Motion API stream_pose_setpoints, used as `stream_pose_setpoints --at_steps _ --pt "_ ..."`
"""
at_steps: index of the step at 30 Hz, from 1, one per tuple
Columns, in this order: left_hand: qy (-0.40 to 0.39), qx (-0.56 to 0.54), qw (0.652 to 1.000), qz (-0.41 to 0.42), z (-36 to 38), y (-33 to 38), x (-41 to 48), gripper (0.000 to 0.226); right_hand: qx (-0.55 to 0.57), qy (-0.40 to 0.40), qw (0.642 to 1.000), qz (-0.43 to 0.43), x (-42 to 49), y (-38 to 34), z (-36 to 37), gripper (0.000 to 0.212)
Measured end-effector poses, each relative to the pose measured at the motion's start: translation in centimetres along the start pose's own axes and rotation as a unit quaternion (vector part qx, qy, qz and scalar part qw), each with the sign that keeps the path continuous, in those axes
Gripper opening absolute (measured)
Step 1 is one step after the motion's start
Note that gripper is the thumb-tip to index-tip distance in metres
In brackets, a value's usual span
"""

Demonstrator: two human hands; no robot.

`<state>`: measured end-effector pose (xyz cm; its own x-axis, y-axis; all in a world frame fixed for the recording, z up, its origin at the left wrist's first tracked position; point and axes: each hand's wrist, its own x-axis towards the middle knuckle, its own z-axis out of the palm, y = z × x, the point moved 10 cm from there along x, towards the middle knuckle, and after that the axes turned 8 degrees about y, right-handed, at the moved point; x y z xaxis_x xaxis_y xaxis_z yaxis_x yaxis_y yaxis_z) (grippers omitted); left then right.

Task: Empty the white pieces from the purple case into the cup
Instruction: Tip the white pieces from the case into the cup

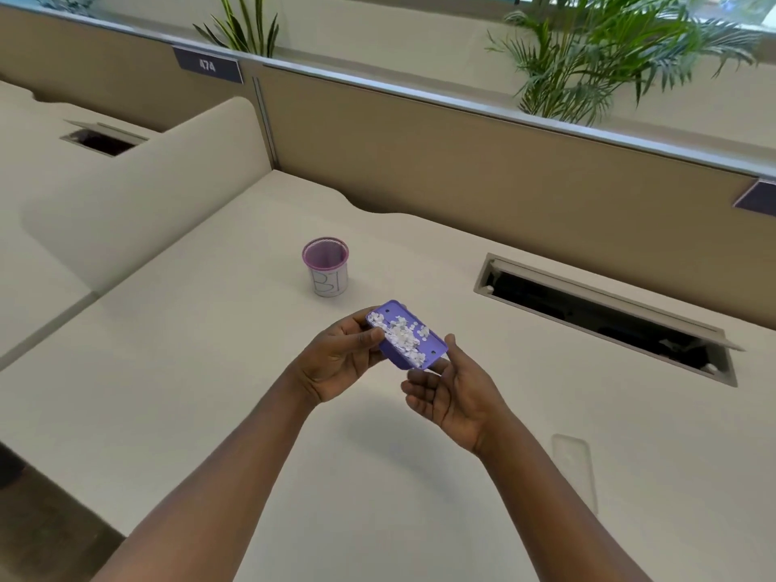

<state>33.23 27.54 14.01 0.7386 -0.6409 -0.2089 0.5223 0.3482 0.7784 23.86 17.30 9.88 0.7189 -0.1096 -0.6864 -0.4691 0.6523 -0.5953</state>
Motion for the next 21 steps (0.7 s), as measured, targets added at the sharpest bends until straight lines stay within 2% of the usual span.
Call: stream_pose_setpoints --at_steps 2,4,7,11,13,17,21 --pt "0.027 -0.011 0.999 0.014 -2.1 1.5 0.9 0.043 -0.007 0.072 0.996 -0.057 1.7 -1.0 -0.3 0.037" --pt "0.043 -0.02 0.998 0.028 -3.7 3.0 1.5 0.042 -0.058 0.12 0.985 -0.113 3.2 -2.0 -0.3 0.017" --pt "0.063 -0.014 0.996 0.055 -6.3 5.2 2.6 0.04 -0.148 0.142 0.963 -0.174 4.9 -3.1 1.2 0.018" --pt "0.098 -0.006 0.991 0.086 -9.4 8.3 4.1 0.051 -0.26 0.124 0.936 -0.201 7.2 -2.8 4.5 0.02" --pt "0.112 -0.006 0.989 0.096 -10.9 9.6 4.7 0.052 -0.352 0.117 0.901 -0.224 8.4 -2.4 6.0 0.034" --pt "0.137 0.009 0.984 0.11 -13.3 11.8 5.6 0.05 -0.574 0.097 0.774 -0.249 11.3 -0.5 8.2 0.074" --pt "0.167 0.015 0.979 0.113 -15.5 13.8 6.7 0.051 -0.687 0.082 0.683 -0.234 13.7 2.1 8.7 0.101"
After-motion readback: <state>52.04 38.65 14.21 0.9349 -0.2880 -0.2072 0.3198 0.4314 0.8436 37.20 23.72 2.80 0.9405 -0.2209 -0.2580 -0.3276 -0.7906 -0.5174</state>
